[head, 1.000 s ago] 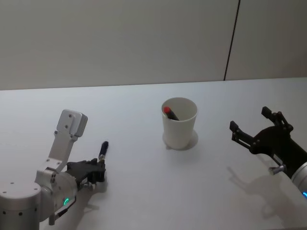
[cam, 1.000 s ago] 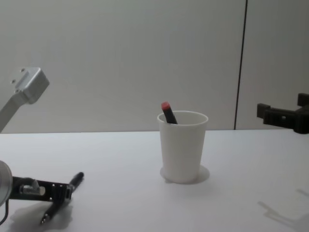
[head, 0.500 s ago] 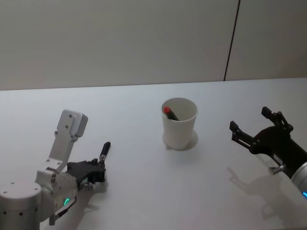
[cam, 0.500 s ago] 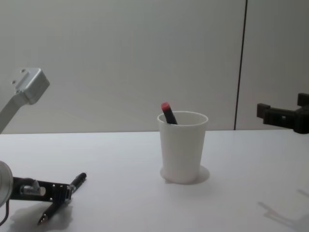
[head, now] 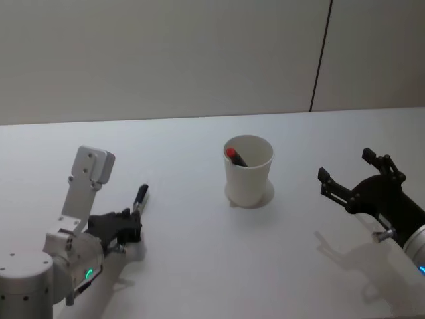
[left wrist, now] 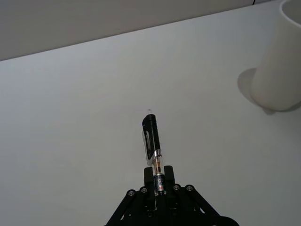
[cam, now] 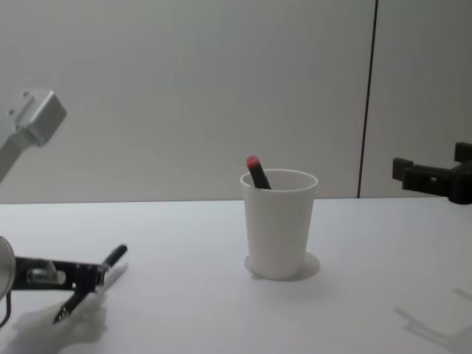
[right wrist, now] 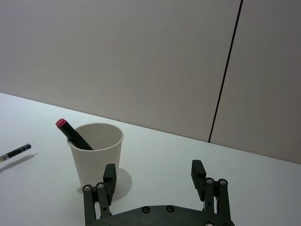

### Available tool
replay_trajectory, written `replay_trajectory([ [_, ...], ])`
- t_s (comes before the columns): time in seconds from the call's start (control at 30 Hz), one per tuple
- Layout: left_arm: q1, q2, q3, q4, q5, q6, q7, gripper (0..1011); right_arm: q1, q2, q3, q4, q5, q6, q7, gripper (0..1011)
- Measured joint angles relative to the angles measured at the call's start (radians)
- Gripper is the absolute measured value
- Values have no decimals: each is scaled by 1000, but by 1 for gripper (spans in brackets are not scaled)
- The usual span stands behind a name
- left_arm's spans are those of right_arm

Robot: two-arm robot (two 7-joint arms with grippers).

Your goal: Place the pen into the pen holder.

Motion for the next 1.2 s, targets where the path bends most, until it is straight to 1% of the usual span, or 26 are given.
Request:
replay_trajectory([
  [0.2,3,3,-7,-7,12,-51,10,136,0,0,0,0,0,0,0,1001],
  [0.23,4,4,-9,-9,15,-69,13,136,0,0,0,0,0,0,0,1001],
  [0.33,5,5,-12,-13,19,-89,16,137,0,0,0,0,0,0,0,1001],
  [0.43,6,7,-18,-18,26,-125,20,136,0,0,0,0,0,0,0,1001],
  [0.67,5,9,-26,-24,42,-192,15,137,0,0,0,0,0,0,0,1001],
  [0.87,0,11,-30,-26,59,-251,-20,137,0,0,0,0,0,0,0,1001],
  [0.93,-5,12,-32,-26,67,-285,-49,136,0,0,0,0,0,0,0,1001],
  [1.07,-10,13,-33,-25,73,-319,-81,136,0,0,0,0,0,0,0,1001],
  [1.13,-14,14,-34,-23,76,-345,-115,137,0,0,0,0,0,0,0,1001],
  [1.2,-17,14,-34,-22,77,-360,-136,136,0,0,0,0,0,0,0,1001],
])
